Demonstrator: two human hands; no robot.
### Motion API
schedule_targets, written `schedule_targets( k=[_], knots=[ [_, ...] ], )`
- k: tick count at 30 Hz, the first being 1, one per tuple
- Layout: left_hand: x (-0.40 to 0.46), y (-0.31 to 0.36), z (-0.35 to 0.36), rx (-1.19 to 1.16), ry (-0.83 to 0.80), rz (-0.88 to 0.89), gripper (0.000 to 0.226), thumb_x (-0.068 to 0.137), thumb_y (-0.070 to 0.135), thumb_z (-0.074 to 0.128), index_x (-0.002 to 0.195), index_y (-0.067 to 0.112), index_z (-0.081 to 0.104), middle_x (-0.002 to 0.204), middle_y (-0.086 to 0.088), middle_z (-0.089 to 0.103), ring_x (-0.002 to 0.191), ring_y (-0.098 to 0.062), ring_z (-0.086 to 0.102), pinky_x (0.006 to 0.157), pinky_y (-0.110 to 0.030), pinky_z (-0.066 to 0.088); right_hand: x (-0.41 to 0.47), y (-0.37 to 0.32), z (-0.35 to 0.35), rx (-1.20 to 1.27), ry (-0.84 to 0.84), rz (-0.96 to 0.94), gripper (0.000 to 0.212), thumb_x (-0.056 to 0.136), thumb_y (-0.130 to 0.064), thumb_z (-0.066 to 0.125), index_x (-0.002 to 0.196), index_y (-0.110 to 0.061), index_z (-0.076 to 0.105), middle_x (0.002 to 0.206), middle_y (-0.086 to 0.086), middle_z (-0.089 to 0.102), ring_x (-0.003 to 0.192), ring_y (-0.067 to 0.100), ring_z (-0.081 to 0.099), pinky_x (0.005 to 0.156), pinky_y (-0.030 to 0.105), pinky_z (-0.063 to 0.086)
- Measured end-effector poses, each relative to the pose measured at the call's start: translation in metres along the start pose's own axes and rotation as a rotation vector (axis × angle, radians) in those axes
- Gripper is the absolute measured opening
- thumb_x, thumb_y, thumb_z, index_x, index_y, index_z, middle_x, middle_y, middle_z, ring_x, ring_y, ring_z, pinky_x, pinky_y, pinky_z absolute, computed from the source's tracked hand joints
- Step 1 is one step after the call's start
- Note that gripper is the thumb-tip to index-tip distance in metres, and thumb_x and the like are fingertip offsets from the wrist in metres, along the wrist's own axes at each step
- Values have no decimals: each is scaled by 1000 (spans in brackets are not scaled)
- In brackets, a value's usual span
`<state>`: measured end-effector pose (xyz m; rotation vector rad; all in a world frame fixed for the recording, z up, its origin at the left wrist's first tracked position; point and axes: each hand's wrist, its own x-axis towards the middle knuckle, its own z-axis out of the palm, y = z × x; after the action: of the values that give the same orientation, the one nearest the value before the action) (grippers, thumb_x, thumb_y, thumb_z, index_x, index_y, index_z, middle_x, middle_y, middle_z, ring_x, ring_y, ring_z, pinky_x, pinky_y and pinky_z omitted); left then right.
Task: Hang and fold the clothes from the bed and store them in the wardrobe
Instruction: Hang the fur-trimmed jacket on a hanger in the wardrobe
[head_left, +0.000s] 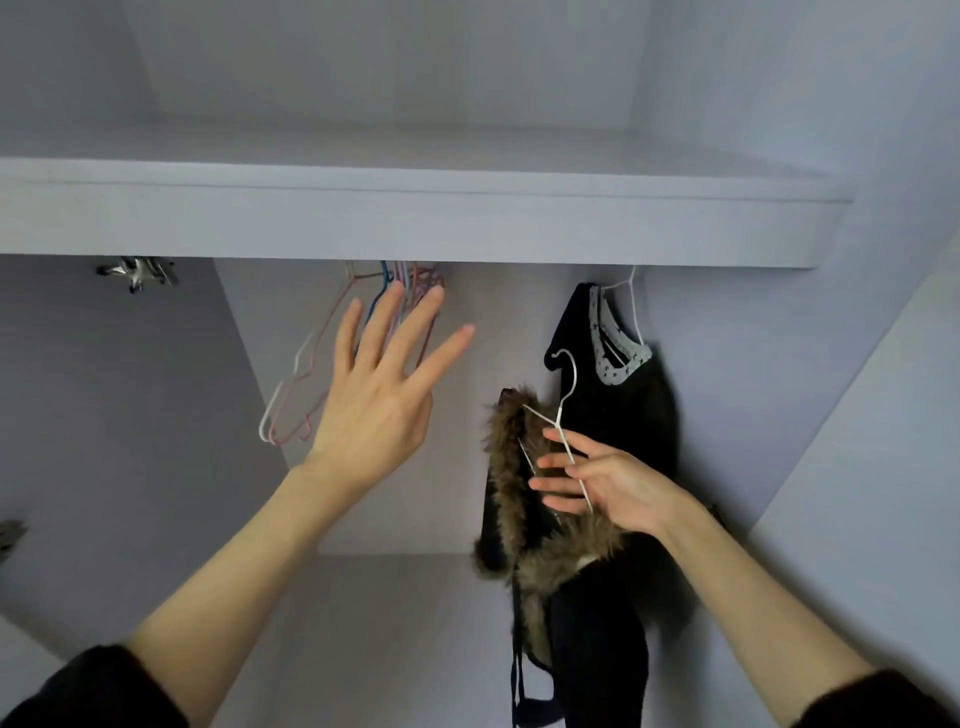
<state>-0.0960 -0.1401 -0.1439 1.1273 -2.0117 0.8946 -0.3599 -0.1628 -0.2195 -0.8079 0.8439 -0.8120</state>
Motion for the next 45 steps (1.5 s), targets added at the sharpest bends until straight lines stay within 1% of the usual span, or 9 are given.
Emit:
schedule_targets(
  k=[6,16,20,23,29,34,38,41,45],
  knots=[
    [35,-10,7,221,43,-92,87,73,-1,57,147,25,21,154,-8,14,140,-42,7,99,-75,2,23,-36,-2,84,-6,-170,52,97,6,35,138,-26,38,116,17,58,97,32,68,67,31,58],
    [37,-18,18,282,116,-53,89,75,2,48,150,29,7,154,-6,12,140,-42,7,97,-76,2,67,-111,-10,191,81,-347,57,97,8,31,148,-17,23,114,17,62,90,26,70,66,27,58],
    [37,-18,19,272,108,-50,98,70,2,55,150,31,5,155,-5,11,141,-41,2,98,-74,-3,81,-115,-21,211,204,-382,55,98,6,32,148,-14,24,133,21,51,91,30,67,65,29,59],
    [38,-17,18,282,109,-45,101,66,2,59,149,30,8,154,-5,13,140,-40,1,98,-74,-2,86,-114,-27,185,271,-382,53,99,5,32,148,-15,25,131,19,53,91,29,67,64,29,59],
    [38,-18,20,293,126,-44,101,67,3,59,150,31,9,154,-5,8,143,-37,-9,98,-74,-3,86,-100,-32,181,210,-440,51,98,4,32,145,-14,29,114,11,62,87,23,71,64,23,57],
    [39,-16,21,286,133,-68,87,75,3,50,148,30,12,154,-6,11,144,-36,-11,98,-74,0,88,-124,-34,272,209,-503,50,97,5,35,145,-10,31,133,17,53,89,26,69,70,27,58],
    [37,-16,22,274,127,-75,81,80,5,42,150,30,8,156,-4,2,143,-30,-18,100,-73,-2,97,-139,-33,210,371,-477,50,94,9,43,142,-5,36,133,22,50,93,33,64,75,32,58],
    [37,-16,21,268,117,-79,90,75,4,50,150,30,7,154,-5,9,143,-30,-18,100,-72,-3,103,-146,-34,112,571,-429,47,96,8,41,141,-6,39,128,24,53,83,31,65,82,36,53],
    [37,-15,20,258,101,-91,97,71,1,58,149,31,9,154,-4,12,144,-29,-17,101,-72,-3,103,-153,-42,123,826,-453,41,95,6,41,132,-8,52,121,20,59,95,35,64,80,35,54]
  ],
)
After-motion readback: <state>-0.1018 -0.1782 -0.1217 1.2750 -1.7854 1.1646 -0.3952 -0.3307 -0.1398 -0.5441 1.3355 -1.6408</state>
